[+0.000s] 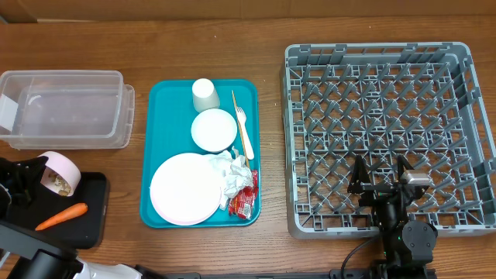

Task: Sort waste into correct bins and load items into the dishwasher
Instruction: 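Carry the pink bowl left over the black tray, then tilt the pink bowl to dump rice onto the black tray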

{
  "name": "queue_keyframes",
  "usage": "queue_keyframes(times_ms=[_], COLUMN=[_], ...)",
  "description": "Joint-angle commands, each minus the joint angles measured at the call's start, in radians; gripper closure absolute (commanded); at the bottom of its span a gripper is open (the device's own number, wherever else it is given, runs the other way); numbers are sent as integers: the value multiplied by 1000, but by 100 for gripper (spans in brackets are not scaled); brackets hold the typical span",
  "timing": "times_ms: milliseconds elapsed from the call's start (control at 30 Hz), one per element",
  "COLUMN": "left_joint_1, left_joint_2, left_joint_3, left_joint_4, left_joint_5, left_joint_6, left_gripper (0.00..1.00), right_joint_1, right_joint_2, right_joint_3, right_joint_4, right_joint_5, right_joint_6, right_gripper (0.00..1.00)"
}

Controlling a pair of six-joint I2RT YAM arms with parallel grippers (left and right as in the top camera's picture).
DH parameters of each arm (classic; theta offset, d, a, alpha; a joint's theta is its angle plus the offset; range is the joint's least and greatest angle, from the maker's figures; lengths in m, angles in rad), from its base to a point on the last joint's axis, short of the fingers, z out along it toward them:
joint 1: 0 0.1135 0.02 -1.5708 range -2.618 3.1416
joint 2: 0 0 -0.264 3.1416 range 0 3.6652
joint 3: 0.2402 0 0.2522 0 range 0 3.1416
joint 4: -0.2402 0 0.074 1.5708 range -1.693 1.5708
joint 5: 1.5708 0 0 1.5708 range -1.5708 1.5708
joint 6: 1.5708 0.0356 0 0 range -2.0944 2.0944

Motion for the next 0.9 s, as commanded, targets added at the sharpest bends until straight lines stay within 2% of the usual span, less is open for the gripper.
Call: queue_keyframes(times_ms=[0, 133, 333, 500, 867], left_joint_1=[43, 83, 108, 127, 211], left_joint_2=[-24, -24, -24, -23, -23], left_joint_3=[-3, -3, -3, -3, -3], left_joint_4=[-28, -39, -21, -21, -93], left_joint_5=[60, 69, 192, 219, 268], left_joint_6=[47, 76, 78, 29, 34], left_gripper=[96, 96, 96, 96, 96], right_joint_1=[-3, -3, -3, -3, -3], right_joint_2=[-5, -5, -5, -5, -5], right_joint_3=[-11, -11, -11, -11, -11], right_joint_4=[6, 6, 6, 6, 6], right_joint_5=[10, 10, 10, 10, 10], right_joint_6=[-3, -3, -3, -3, -3], right_gripper=[0, 0, 0, 0, 0])
